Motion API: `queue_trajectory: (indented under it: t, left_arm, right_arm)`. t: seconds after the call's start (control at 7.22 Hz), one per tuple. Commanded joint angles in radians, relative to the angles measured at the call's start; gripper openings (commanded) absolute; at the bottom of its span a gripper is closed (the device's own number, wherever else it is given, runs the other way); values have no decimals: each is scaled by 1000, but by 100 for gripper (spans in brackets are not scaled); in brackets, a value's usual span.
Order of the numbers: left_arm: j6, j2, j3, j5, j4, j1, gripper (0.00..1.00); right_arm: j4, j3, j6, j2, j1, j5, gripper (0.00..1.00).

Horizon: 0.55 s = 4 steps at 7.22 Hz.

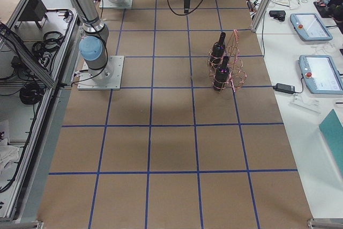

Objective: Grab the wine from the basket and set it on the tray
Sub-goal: 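Open the left gripper and raise it away from the bottle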

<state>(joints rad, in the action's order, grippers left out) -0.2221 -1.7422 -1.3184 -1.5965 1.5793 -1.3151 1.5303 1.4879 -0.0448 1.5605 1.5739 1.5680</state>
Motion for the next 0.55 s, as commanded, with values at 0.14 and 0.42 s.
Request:
queue_trajectory:
  t: [0.14, 0.42]
  left_arm:
    - [158, 87, -121, 1, -48, -182, 100]
    - [268, 137, -171, -3, -61, -249, 100]
  right_arm:
    - [1, 0, -1, 0, 0, 0, 100]
    - [2, 0, -1, -2, 0, 0, 100]
